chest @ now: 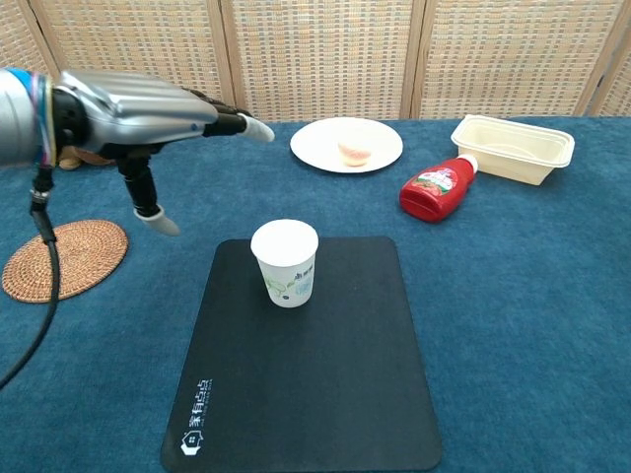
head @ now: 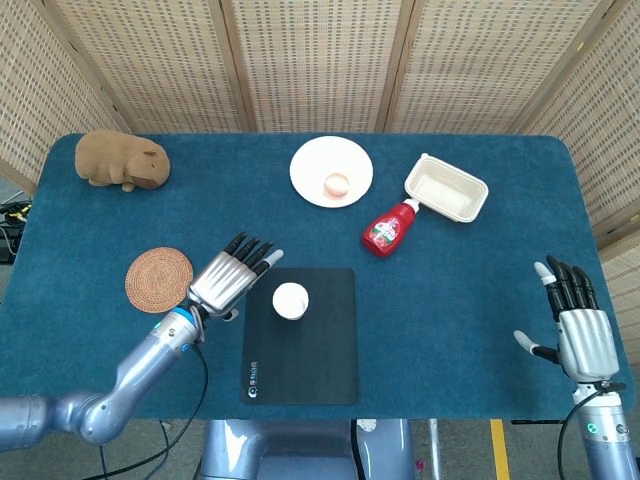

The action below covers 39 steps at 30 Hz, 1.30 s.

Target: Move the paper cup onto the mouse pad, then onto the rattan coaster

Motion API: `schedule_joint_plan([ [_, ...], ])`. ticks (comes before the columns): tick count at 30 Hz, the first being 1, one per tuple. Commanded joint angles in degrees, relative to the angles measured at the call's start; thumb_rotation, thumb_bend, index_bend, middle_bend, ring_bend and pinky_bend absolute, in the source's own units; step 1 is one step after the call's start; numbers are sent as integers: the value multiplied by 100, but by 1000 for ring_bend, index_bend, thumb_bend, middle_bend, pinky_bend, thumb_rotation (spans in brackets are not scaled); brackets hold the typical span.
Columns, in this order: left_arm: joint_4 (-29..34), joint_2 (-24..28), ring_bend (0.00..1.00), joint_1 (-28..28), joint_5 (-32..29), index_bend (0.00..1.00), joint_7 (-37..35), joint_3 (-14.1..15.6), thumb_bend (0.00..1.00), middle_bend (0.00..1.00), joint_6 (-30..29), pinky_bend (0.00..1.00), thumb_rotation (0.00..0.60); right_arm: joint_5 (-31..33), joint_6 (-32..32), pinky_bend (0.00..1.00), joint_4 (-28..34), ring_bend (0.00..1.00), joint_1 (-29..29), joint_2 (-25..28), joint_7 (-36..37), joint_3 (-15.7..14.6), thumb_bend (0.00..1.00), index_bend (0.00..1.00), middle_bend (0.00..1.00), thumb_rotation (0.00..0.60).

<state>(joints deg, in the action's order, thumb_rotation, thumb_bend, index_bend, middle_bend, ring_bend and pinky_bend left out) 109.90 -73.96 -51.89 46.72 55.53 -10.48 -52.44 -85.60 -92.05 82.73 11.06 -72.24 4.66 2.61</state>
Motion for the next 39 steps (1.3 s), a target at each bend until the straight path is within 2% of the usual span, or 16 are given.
schedule_joint_plan([
  [1,-152,-336,0,-340,-387,0,274,97,139,0,-175,0,600,29,46,0,-48,0,-31,16,121,60,46,0,0,600],
  [12,-501,-828,0,-1026,-1349,0,649,285,145,0,-368,0,600,57,128,0,-175,0,-117,46,449,201,48,0,0,600],
  [27,-830,-1184,0,-1399,-1645,3,579,506,161,0,-458,0,600,16,229,0,-202,0,-160,51,509,282,45,0,0,600],
  [30,-899,-1240,0,-1438,-1691,30,499,517,159,0,-441,0,600,1,236,0,-205,0,-171,54,535,291,47,0,0,600],
  [37,-959,-1349,0,-1503,-1634,210,398,648,174,0,-473,0,600,-9,261,0,-200,0,-196,64,576,327,46,0,0,600],
  [39,-971,-1370,0,-1515,-1618,218,374,683,181,0,-479,0,600,-32,258,0,-196,0,-199,64,572,331,47,0,0,600],
])
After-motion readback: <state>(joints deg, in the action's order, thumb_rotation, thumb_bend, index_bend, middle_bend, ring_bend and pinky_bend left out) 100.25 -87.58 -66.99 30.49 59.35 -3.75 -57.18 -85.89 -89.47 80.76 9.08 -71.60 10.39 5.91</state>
